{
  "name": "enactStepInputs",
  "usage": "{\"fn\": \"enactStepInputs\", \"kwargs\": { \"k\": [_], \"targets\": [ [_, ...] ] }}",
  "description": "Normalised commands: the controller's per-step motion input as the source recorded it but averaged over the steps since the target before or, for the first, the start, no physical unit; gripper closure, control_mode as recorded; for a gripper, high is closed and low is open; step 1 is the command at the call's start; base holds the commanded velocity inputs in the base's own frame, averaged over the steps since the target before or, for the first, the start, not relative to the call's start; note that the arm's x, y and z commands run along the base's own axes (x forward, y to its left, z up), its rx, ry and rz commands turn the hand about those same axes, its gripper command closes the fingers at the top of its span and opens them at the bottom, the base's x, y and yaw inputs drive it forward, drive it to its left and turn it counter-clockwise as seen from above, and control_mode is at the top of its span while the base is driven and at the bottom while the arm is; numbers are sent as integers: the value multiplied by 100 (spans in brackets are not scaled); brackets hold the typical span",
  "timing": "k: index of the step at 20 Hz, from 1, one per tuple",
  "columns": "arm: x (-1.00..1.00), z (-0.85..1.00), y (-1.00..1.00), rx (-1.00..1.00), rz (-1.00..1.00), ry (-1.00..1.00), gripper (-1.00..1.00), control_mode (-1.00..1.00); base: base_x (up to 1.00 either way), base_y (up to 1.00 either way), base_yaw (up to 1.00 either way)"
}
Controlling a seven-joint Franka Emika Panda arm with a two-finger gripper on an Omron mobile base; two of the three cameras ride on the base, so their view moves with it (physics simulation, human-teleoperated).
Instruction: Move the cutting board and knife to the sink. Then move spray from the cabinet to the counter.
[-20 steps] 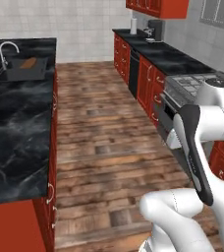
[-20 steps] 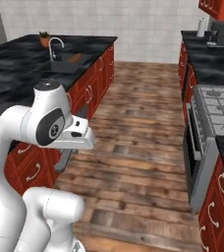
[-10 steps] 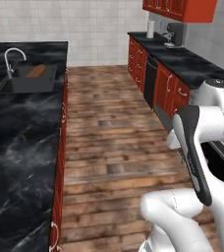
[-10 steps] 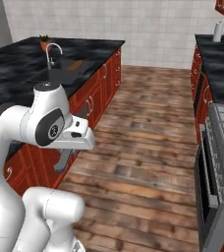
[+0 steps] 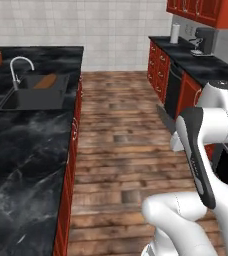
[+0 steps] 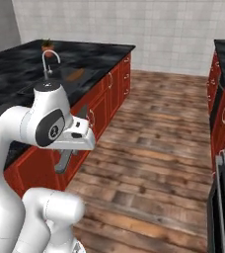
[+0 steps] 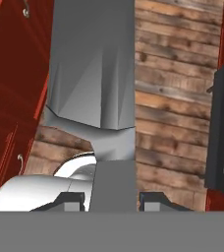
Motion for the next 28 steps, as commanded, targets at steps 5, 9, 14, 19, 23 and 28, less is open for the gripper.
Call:
{"fn": "enactStepInputs", "kwargs": {
  "k": [5,9,14,19,23,28],
  "targets": [
    [0,0,0,0,0,0,100,100,100,0,23],
    [0,0,0,0,0,0,100,100,100,-3,22],
    [0,0,0,0,0,0,100,100,100,-8,23],
    [0,0,0,0,0,0,100,100,100,-11,25],
    [0,0,0,0,0,0,100,100,100,-13,29],
    [0,0,0,0,0,0,100,100,99,-10,31]
  ]
}}
